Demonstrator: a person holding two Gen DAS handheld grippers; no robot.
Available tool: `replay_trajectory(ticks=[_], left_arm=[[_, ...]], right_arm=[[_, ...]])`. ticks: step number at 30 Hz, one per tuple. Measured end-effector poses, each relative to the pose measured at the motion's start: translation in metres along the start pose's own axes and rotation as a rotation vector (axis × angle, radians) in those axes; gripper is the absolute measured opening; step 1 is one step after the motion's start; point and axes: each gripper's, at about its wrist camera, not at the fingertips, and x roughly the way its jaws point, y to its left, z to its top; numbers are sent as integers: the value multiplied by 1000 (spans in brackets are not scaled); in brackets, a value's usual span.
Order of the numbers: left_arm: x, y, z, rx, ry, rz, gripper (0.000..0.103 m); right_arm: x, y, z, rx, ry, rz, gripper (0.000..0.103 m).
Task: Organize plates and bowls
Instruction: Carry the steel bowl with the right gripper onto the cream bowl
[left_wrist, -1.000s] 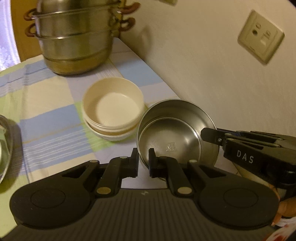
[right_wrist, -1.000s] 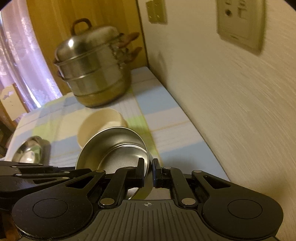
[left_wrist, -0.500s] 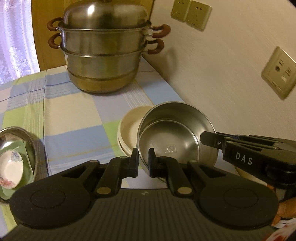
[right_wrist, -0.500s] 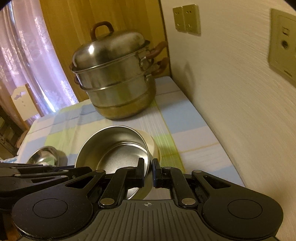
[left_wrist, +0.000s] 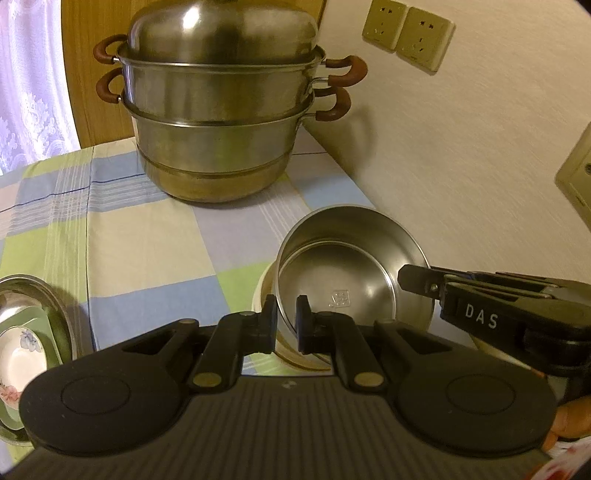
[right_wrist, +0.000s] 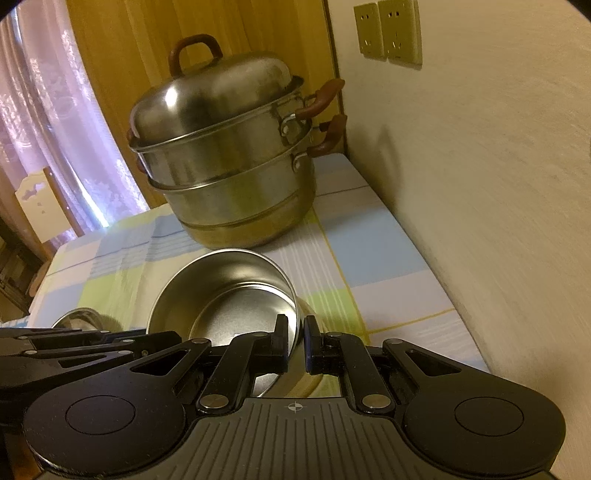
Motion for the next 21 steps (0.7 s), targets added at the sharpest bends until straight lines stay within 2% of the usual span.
replay_trajectory(ticks=[21], left_arm=[[32,9,2,-15,64,14,8]], right_arm=[[37,-9,0,18,72,-6,8]])
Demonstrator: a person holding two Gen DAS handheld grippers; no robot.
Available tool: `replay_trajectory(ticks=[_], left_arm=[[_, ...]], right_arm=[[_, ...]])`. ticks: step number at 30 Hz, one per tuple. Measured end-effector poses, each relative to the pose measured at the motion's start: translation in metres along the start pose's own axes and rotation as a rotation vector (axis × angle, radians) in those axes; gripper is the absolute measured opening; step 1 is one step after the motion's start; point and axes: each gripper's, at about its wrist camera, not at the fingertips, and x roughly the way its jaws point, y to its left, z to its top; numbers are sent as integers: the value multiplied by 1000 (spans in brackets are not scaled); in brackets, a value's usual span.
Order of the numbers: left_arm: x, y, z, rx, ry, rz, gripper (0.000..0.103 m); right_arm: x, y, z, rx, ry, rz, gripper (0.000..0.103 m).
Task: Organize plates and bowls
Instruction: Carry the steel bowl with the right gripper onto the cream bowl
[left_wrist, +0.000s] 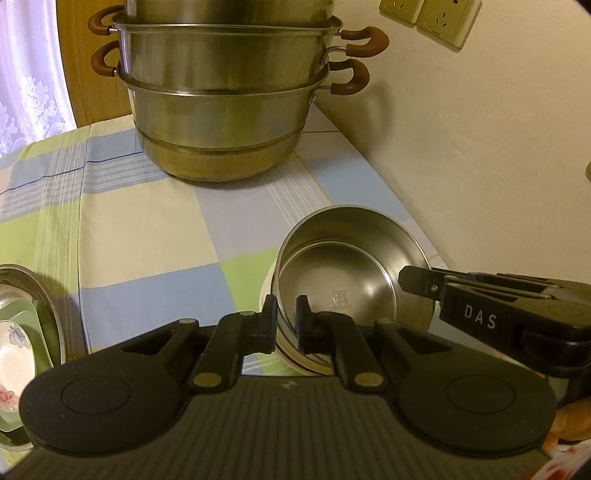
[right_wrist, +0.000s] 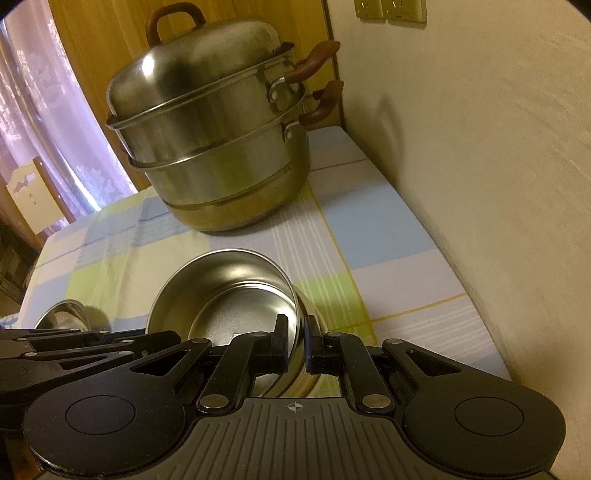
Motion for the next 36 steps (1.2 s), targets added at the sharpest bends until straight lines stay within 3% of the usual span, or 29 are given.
replay_trajectory(ticks=[17,32,36], left_arm=[[7,3,0,-15,26,0,9],[-3,1,-2,-20,3,11,9],[-13,1,-5,-17,-14,8,10]], right_arm=[[6,-2,-1,2,7,-2,8],[0,-4,-4,22,-8,11,9],[-9,-3,-7,13,-27,28,13]])
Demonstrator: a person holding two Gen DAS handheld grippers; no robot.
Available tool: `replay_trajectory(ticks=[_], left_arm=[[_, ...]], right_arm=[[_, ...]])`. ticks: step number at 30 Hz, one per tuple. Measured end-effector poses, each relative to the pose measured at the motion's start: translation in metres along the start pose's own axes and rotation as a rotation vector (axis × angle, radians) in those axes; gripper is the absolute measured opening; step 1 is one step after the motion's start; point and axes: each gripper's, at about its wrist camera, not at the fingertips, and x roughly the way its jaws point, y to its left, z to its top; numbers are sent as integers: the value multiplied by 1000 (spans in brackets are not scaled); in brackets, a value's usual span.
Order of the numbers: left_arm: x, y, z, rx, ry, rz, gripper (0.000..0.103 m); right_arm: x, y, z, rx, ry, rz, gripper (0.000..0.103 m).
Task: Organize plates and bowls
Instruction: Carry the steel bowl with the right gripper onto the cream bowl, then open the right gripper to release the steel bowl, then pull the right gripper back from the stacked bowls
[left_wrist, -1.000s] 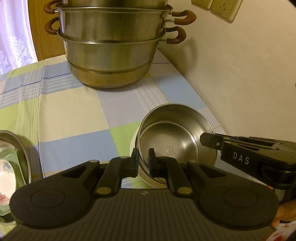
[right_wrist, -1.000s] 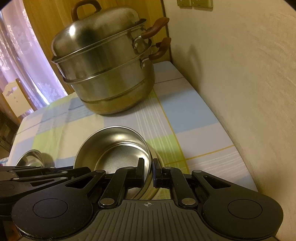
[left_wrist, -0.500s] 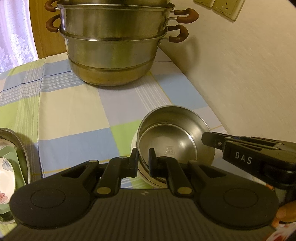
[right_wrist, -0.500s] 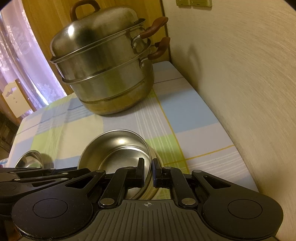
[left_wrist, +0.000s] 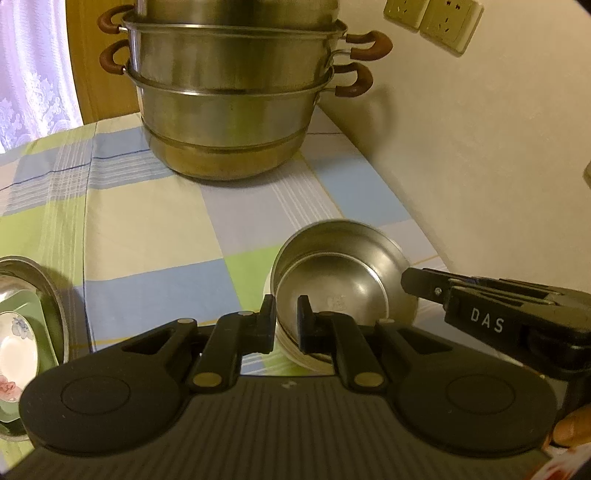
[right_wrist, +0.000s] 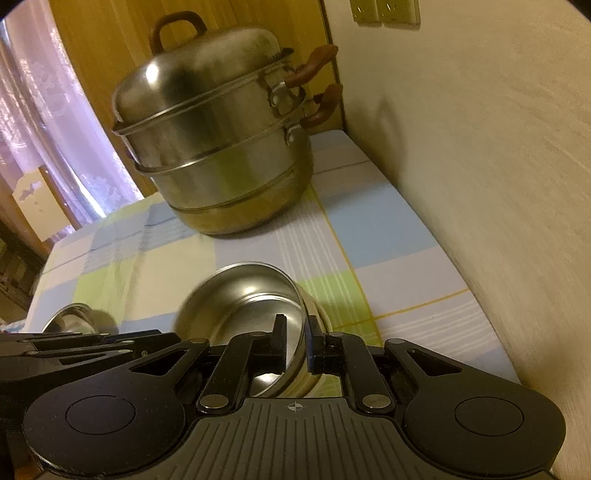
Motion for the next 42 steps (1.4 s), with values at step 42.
replay_trajectory(ticks=[42], left_arm=[[-173,-14,-175,-127,-22,140,15]], right_arm=[[-134,29,-137,-127,134,187,53]])
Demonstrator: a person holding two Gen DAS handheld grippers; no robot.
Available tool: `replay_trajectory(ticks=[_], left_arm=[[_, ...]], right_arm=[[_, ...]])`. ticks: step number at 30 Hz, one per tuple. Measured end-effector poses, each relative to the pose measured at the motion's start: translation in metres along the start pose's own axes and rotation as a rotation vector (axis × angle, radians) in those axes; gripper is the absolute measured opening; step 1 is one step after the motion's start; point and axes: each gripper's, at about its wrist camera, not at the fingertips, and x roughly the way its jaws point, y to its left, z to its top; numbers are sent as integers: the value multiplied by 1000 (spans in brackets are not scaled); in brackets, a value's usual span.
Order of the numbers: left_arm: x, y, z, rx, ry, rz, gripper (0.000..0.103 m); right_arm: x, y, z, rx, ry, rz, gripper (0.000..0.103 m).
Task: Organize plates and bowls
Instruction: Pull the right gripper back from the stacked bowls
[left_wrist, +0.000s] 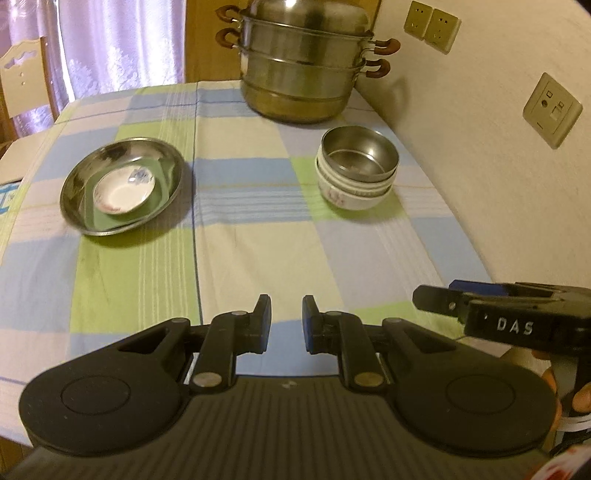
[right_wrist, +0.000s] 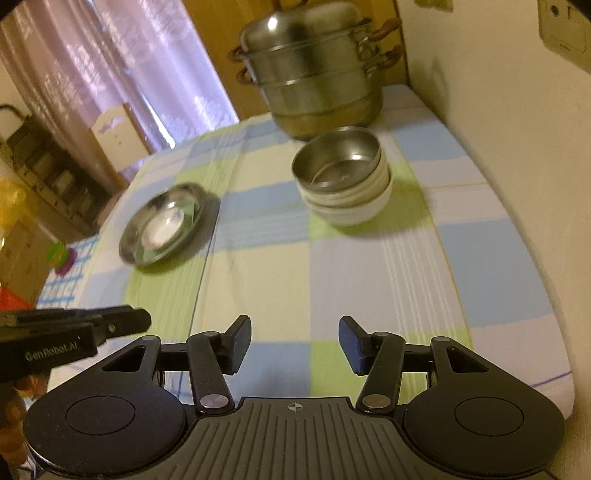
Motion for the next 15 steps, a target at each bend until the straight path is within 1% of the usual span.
replay_trajectory(ticks=[6,15], left_arm=[[-7,7,-14,-12,14,10,15],[-17,31,-26,-9,33,11,15]], right_arm=[[2,14,-15,-38,38,4,53],[8,42,-27,-58,56,-8,53]])
